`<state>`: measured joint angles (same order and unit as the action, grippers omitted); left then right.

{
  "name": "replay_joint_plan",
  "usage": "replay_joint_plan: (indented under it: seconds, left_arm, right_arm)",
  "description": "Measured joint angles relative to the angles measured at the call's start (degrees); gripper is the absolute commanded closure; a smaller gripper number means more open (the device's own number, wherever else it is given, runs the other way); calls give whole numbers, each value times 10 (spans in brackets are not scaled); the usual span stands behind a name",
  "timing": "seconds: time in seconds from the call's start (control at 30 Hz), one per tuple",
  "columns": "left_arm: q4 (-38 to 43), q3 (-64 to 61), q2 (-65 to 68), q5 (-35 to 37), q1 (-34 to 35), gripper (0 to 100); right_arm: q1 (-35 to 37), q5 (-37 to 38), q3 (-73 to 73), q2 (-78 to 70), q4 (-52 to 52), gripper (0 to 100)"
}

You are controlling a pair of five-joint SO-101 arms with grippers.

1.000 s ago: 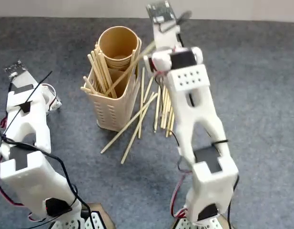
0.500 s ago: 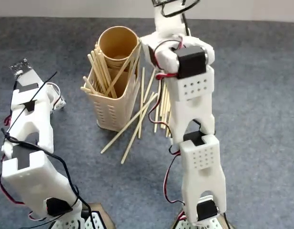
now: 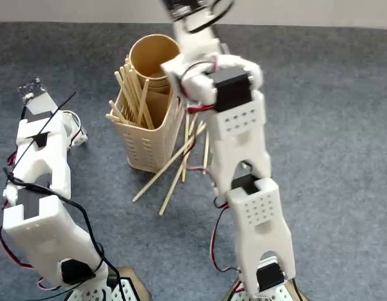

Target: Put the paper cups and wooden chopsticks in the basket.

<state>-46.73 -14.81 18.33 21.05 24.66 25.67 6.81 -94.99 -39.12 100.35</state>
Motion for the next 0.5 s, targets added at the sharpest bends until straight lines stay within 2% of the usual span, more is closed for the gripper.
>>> replay_joint_plan:
  seconds: [0.17, 0.23, 0.33, 0.5]
  left_arm:
    - [2, 1, 4, -2, -6, 832]
    - [2, 5, 8, -3, -6, 832]
    - [2, 8, 9, -4, -6, 832]
    - [2, 8, 9, -4, -6, 832]
  right_arm:
    - [-115, -31, 91, -1, 1, 746]
    - [-141, -31, 141, -18, 1, 746]
    - [-148, -25, 200, -64, 1, 746]
    - [-147, -19, 215, -177, -16, 746]
